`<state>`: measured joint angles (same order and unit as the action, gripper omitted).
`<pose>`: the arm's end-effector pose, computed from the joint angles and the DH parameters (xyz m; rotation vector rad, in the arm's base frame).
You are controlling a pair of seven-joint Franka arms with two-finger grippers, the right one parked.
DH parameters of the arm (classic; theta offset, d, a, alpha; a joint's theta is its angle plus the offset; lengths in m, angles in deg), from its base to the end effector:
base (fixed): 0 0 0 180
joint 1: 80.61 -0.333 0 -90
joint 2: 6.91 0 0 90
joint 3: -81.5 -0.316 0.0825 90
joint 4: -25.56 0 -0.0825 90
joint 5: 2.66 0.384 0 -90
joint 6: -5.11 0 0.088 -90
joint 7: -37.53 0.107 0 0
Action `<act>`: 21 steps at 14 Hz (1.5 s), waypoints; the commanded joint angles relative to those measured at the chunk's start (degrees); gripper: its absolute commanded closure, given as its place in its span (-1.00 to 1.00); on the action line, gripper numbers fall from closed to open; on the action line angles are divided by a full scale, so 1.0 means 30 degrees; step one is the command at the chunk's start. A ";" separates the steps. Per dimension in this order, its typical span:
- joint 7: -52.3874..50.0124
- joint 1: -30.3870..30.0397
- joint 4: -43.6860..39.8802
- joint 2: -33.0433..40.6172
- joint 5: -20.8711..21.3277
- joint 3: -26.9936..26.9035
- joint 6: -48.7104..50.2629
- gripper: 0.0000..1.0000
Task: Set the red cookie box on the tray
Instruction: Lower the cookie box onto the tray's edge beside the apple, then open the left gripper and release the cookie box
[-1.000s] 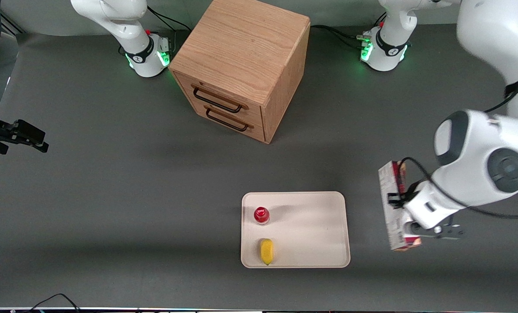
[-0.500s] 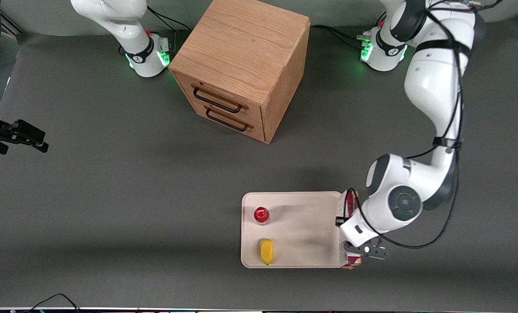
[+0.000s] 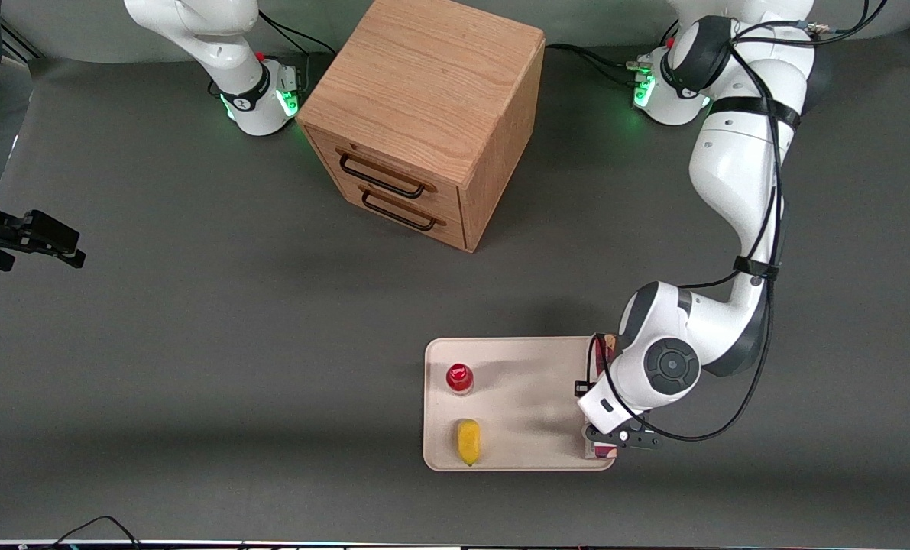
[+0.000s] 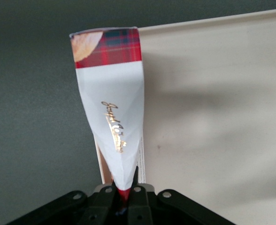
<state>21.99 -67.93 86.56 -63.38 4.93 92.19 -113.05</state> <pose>0.7347 -0.2563 0.2357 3.0931 -0.1758 0.0195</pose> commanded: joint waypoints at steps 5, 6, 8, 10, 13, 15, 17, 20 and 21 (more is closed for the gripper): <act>-0.1179 0.0019 -0.0529 -0.0191 0.0047 0.0011 0.0276 -0.43; -0.1179 0.0018 -0.0528 -0.0104 0.0048 0.0010 -0.0015 -0.99; -0.1179 0.0018 -0.0557 0.0130 0.0018 0.0039 -0.0164 -1.00; -0.1150 -0.0069 -0.0441 0.0802 -0.0243 0.0011 0.0068 -1.00; -0.1004 -0.1032 0.0783 0.2876 -0.0976 -0.0019 0.0333 -1.00; -0.0828 -0.2027 0.2103 0.4809 -0.0949 -0.0077 0.0420 -1.00; -0.0246 -0.3402 0.3915 0.7587 -0.0949 -0.0078 0.1642 -1.00; 0.2475 -0.5162 0.4539 1.0640 -0.0919 -0.0107 0.5535 -1.00; 0.3092 -0.5602 0.4685 1.1519 -0.0890 -0.0136 0.6650 -1.00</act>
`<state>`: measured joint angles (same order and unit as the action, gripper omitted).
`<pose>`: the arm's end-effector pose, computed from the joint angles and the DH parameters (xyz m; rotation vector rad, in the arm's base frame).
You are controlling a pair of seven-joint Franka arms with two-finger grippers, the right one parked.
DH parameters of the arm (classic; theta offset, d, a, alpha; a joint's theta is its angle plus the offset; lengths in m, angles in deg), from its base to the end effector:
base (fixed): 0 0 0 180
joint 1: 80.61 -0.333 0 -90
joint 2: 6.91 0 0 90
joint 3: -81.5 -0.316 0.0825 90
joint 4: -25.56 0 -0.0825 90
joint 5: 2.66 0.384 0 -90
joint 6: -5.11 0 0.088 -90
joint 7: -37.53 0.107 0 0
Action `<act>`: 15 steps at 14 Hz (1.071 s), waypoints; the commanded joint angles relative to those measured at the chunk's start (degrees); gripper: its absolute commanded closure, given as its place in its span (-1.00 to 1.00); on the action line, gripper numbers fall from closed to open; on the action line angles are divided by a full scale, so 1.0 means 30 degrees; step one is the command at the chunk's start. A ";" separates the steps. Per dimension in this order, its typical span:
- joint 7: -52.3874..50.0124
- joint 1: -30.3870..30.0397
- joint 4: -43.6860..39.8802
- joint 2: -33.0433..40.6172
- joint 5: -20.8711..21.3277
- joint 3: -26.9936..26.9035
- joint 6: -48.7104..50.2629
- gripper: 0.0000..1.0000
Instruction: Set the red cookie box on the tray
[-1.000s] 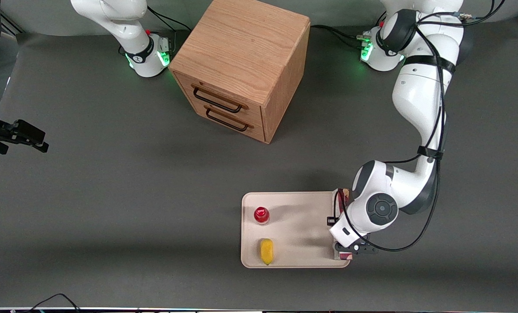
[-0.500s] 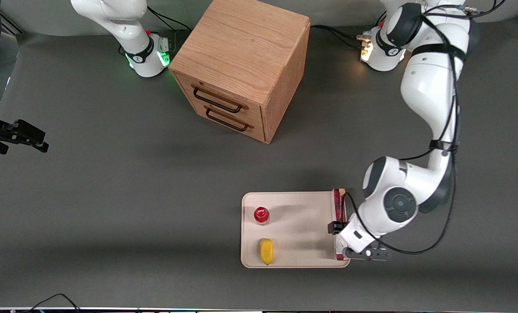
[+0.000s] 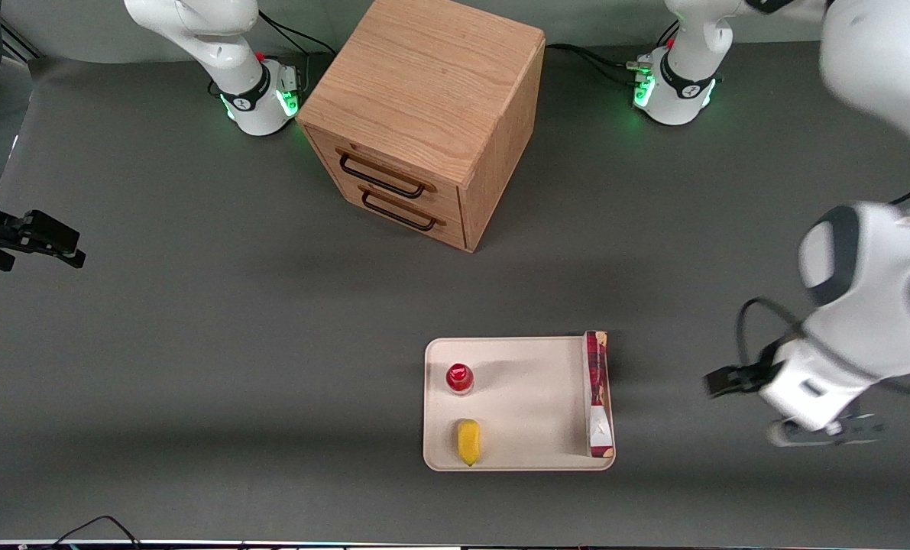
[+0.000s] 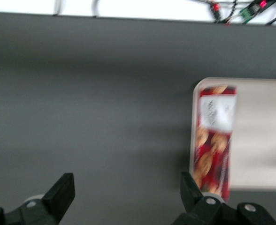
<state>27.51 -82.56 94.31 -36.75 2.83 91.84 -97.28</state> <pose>0.7120 -0.0652 0.4934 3.1328 0.0597 0.1158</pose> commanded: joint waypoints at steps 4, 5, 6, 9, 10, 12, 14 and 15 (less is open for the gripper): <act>0.2371 -0.1605 0.6369 0.7532 -0.0160 -0.0019 0.2254 -1.00; 0.2371 -0.1664 0.6872 0.8210 -0.0160 -0.0019 0.2283 -1.00; 0.2342 -0.1665 0.6935 0.8593 -0.0189 -0.0019 0.2660 -1.00; 0.2342 -0.1723 0.7576 0.9852 -0.0248 -0.0019 0.3426 -1.00; 0.2342 -0.1752 0.7783 1.0118 -0.0451 0.0010 0.3426 -1.00; 0.2633 -0.1870 0.7815 1.0209 -0.1183 -0.0019 0.3455 -1.00; 0.2781 -0.2016 0.7815 1.0209 -0.1622 -0.0019 0.3426 -1.00; 0.2781 -0.2016 0.7815 1.0209 -0.1973 -0.0019 0.3397 -1.00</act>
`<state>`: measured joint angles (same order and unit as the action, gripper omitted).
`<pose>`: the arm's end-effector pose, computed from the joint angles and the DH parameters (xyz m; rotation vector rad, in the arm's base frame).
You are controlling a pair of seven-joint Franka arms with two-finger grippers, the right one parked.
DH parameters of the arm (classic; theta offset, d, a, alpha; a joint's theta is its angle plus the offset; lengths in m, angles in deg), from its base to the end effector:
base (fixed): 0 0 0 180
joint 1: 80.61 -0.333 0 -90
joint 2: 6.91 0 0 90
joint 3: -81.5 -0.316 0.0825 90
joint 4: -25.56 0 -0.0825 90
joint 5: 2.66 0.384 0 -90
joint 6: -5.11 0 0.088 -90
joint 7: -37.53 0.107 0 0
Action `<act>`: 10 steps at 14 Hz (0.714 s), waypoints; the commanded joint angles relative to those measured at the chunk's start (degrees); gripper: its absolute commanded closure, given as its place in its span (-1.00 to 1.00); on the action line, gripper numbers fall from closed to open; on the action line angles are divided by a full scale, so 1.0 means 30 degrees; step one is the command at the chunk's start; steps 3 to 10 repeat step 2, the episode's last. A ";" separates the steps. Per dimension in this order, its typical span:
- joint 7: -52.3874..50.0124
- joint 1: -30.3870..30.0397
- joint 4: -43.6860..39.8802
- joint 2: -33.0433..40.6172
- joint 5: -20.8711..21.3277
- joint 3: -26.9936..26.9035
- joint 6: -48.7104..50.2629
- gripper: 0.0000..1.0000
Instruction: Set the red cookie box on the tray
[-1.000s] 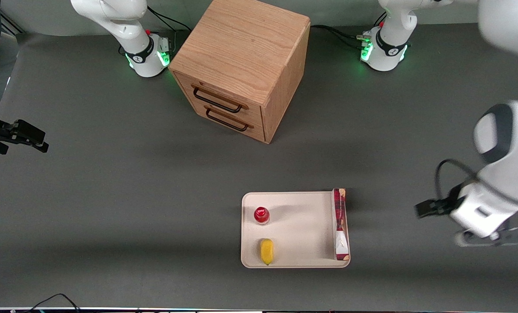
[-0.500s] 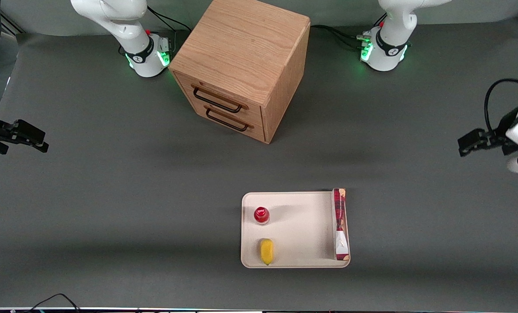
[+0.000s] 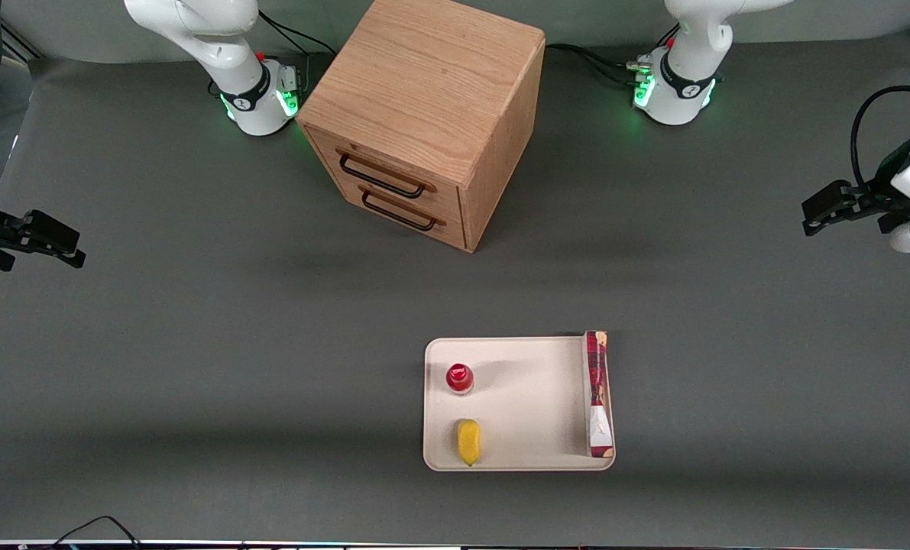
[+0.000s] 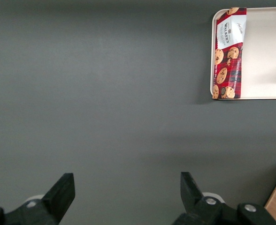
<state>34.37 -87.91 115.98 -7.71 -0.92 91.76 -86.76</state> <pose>0.5612 -0.0251 0.6163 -3.1143 -0.0042 -0.0203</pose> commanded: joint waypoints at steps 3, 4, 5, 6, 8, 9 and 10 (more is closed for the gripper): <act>0.0497 -0.0235 0.0563 0.0529 -0.0813 0.0008 -0.0139 -1.00; 0.0497 -0.0235 0.0563 0.0529 -0.0813 0.0008 -0.0139 -1.00; 0.0497 -0.0235 0.0563 0.0529 -0.0813 0.0008 -0.0139 -1.00; 0.0497 -0.0235 0.0563 0.0529 -0.0813 0.0008 -0.0139 -1.00; 0.0497 -0.0235 0.0563 0.0529 -0.0813 0.0008 -0.0139 -1.00; 0.0497 -0.0235 0.0563 0.0529 -0.0813 0.0008 -0.0139 -1.00; 0.0497 -0.0235 0.0563 0.0529 -0.0813 0.0008 -0.0139 -1.00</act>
